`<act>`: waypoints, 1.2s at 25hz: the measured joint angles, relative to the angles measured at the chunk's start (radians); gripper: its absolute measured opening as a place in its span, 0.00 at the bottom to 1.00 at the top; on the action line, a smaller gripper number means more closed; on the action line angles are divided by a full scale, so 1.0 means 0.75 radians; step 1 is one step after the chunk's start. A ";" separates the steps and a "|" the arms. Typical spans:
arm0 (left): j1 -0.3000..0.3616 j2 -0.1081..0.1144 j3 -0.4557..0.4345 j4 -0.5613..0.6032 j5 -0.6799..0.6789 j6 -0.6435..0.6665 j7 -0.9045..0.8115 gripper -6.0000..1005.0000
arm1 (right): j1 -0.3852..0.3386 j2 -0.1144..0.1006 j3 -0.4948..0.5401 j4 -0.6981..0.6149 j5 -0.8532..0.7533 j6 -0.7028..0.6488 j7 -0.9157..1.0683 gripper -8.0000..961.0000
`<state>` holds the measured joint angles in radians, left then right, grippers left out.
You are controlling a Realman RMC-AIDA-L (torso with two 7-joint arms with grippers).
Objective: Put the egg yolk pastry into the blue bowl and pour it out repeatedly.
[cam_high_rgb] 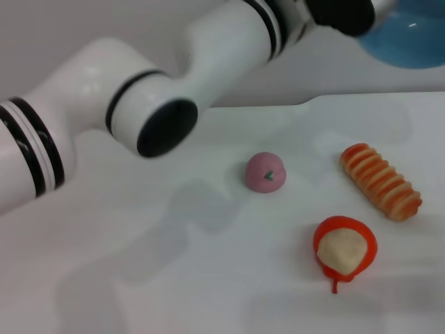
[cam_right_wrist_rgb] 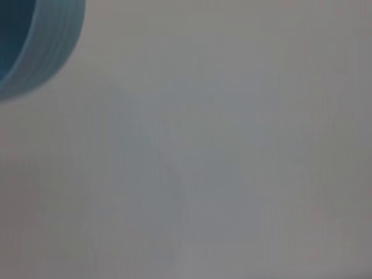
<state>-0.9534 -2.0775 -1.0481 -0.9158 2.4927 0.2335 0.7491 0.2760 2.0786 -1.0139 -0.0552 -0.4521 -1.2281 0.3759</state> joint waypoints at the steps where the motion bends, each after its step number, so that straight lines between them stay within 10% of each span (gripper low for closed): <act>1: 0.004 0.002 -0.039 -0.016 -0.001 -0.069 -0.003 0.01 | 0.000 0.000 0.000 0.000 0.000 -0.001 0.000 0.50; 14: 0.011 0.017 -0.662 -0.006 -0.013 -0.958 -0.059 0.01 | 0.021 -0.006 -0.015 -0.011 -0.016 -0.002 0.048 0.50; 30: 0.074 0.036 -1.081 0.254 0.032 -1.236 -0.100 0.01 | 0.070 -0.016 -0.019 -0.336 -0.563 0.131 0.497 0.50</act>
<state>-0.8976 -2.0507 -1.8590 -0.7254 2.5165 -0.6936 0.6739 0.3289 2.0665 -1.0278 -0.3075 -0.8740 -1.1299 0.7483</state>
